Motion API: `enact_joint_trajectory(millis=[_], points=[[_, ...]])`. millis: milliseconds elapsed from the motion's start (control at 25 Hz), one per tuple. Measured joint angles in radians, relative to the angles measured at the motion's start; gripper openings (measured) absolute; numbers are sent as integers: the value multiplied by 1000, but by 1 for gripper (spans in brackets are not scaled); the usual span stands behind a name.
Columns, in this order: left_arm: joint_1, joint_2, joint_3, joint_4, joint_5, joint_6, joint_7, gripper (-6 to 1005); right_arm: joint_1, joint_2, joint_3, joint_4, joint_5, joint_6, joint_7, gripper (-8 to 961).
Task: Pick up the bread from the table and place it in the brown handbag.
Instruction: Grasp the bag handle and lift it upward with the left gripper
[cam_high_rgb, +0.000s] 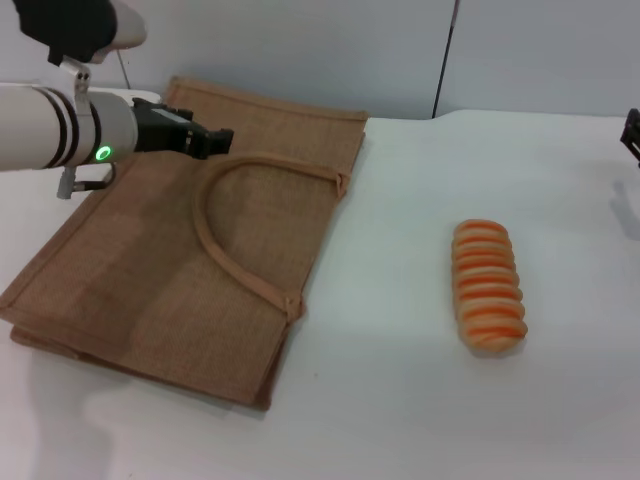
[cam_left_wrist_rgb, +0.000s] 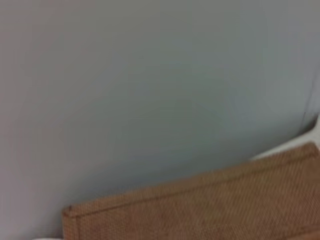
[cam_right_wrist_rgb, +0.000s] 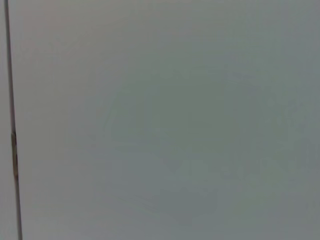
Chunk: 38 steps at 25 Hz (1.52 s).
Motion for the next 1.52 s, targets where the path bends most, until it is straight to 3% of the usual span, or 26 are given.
enact_joint_trajectory(millis=[360,640,1520], points=[[-34,6,-24,2,74,-118,-5,646,4,0,0,3,0,-1,0,786],[-66,0,-122,-21,142,-192,-13,647,4,0,0,0,0,-1,0,785],[-117,6,-140,-141,193,-187,-77,645,14,3,0,1,0,2,2,785]])
